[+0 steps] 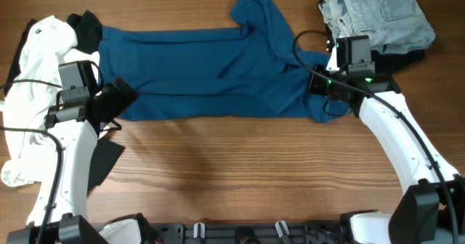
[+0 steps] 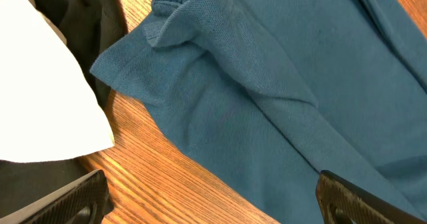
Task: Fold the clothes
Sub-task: 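Release the fold and lift the right gripper toward the upper right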
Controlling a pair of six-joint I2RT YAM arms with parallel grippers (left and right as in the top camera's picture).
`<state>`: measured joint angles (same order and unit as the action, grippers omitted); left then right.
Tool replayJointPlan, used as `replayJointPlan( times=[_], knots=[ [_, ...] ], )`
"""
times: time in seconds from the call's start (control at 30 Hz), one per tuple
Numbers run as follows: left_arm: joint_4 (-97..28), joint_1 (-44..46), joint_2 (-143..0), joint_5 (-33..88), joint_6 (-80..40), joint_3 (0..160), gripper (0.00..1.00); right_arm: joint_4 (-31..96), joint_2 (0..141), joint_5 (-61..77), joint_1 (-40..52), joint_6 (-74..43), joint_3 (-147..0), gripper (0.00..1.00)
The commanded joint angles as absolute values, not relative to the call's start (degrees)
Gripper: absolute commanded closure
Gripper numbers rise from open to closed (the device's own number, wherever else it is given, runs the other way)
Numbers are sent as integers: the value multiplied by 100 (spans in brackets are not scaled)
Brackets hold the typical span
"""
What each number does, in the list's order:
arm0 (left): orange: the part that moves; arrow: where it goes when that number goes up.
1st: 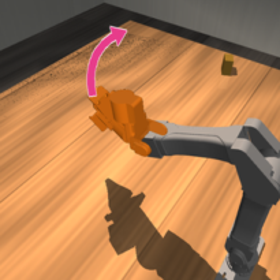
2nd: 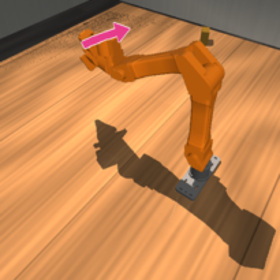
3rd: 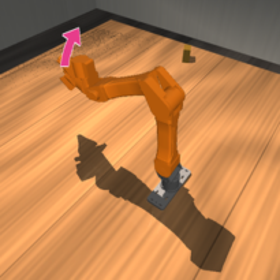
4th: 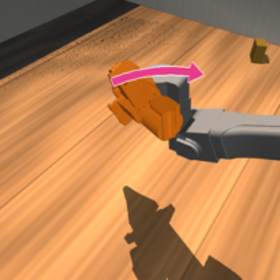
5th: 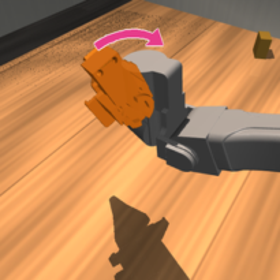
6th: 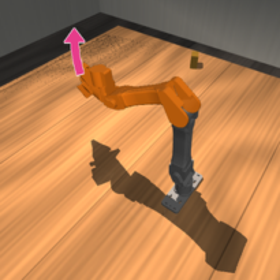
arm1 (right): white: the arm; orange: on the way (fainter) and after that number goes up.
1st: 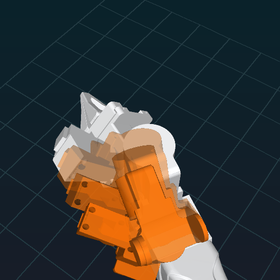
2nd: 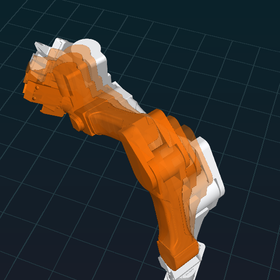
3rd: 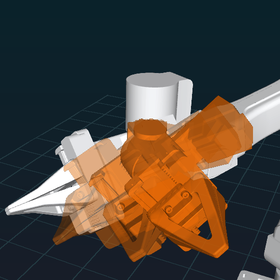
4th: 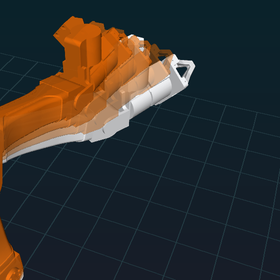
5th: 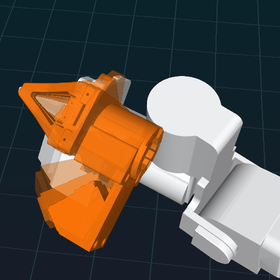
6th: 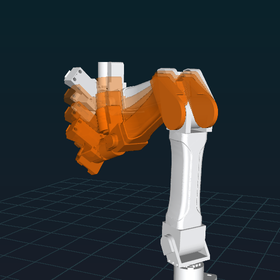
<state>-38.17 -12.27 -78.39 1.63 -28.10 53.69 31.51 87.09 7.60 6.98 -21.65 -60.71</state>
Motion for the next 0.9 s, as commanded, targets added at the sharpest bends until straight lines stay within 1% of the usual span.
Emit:
replayJointPlan(
  times=[0.0,0.2,0.33,0.53,0.73,0.8,0.83,0.87],
  knots=[
    [-3789,-1210,-7876,145,-2720,5413,0,2851,8770,969,711,-2340,-6149,96],
    [-3664,-1210,-7876,148,-2720,5413,0,2255,9367,965,716,-2403,-6149,96],
    [-3640,-1210,-7876,148,-2720,5413,0,1837,9813,729,716,-2416,-6149,96],
    [-3621,-1210,-7876,148,-2720,5413,0,1933,10042,-51,617,-2410,-6149,96],
    [-3529,-1210,-7876,148,-2720,5413,0,2056,10053,-58,174,-2357,-6149,96],
    [-3514,-1210,-7876,148,-2720,5413,0,2038,10053,104,99,-2112,-6149,96],
    [-3514,-1210,-7876,148,-2720,5413,0,2043,10051,183,75,-2003,-6149,92],
    [-3514,-1210,-7876,148,-2720,5413,0,2058,10051,270,71,-1890,-6149,80]
  ],
)
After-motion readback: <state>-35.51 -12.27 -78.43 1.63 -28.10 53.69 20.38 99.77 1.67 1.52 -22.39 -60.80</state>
